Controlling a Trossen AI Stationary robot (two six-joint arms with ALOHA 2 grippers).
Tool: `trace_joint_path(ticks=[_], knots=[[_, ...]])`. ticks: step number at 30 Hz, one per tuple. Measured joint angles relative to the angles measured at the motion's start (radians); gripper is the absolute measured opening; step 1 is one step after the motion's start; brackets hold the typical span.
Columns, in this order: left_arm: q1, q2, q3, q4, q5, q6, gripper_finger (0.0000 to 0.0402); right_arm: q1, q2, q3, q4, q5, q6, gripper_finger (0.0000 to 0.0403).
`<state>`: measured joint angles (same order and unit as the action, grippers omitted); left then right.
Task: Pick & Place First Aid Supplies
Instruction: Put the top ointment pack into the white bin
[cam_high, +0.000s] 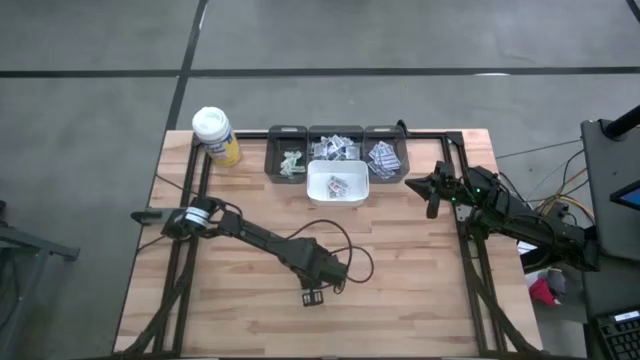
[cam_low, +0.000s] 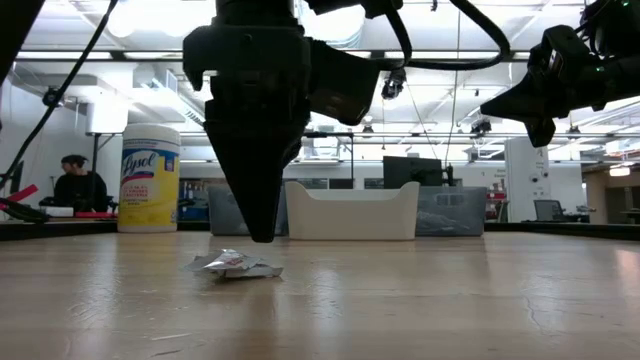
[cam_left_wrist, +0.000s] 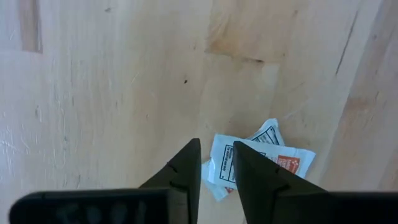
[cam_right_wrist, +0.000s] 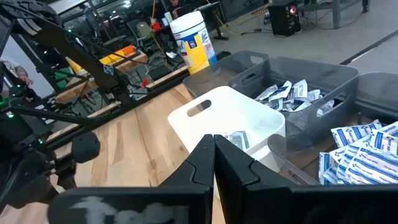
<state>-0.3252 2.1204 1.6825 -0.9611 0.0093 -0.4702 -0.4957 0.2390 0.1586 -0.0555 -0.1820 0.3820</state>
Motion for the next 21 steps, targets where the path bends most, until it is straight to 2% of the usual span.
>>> trace_joint_path(ticks=[9,21], knots=[[0.002,0.000,0.000,0.000,0.000,0.077,0.0085,0.000,0.000,0.000,0.000,0.000,0.000,0.0008],[0.005,0.046,-0.002,0.014,0.008,0.094,0.0085,0.000,0.000,0.000,0.000,0.000,0.000,0.0008]])
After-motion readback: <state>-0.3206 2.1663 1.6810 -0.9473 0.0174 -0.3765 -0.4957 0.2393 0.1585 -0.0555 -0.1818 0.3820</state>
